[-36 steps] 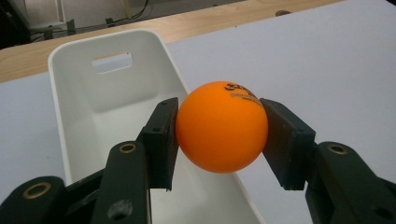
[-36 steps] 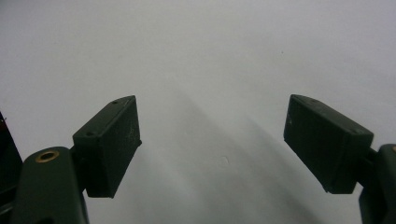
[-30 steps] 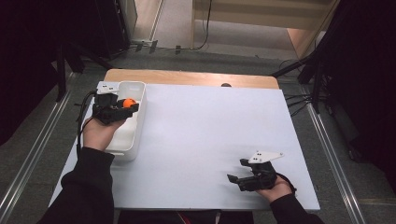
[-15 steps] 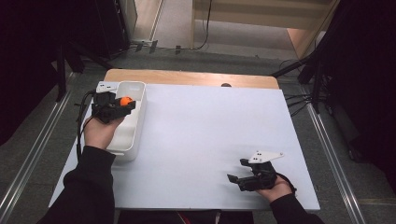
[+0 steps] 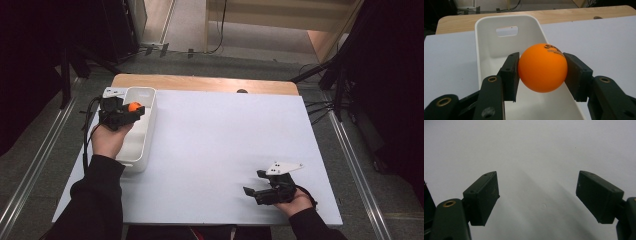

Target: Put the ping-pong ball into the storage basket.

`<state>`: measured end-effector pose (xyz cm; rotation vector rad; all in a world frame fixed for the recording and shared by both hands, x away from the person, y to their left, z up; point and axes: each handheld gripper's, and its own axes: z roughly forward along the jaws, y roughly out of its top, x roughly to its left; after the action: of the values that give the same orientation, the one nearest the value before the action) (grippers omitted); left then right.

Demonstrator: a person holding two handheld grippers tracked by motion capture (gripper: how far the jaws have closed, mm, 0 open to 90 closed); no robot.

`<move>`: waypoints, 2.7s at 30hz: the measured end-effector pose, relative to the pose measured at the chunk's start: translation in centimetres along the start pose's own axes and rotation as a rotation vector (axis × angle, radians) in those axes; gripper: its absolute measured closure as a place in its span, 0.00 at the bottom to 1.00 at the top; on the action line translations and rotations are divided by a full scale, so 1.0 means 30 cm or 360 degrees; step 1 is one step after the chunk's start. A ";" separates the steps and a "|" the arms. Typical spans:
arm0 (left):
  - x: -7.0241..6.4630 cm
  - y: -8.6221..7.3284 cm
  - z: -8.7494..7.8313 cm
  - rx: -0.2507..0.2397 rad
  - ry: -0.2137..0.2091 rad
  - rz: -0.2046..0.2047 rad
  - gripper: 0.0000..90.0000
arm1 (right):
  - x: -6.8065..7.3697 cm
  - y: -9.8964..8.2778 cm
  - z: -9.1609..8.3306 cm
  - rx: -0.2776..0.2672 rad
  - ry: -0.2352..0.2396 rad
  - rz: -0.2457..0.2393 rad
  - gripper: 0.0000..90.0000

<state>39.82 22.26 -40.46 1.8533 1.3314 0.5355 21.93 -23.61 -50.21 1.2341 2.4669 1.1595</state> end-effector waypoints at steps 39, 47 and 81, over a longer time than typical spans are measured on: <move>0.008 -0.009 0.038 0.0051 0.0004 -0.0055 0.47 | 0.000 0.000 0.000 0.0002 0.0000 -0.0004 0.19; -0.004 0.007 0.021 0.0056 -0.0039 -0.0048 0.36 | 0.000 0.000 0.001 0.0000 -0.0002 -0.0001 0.19; -0.128 0.048 -0.047 0.0094 -0.0454 0.0222 0.24 | -0.001 0.002 0.001 0.0000 0.0003 -0.0003 0.19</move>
<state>38.28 18.97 -38.08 1.9957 1.0447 0.2905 21.99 -23.60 -50.18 1.2311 2.4693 1.1606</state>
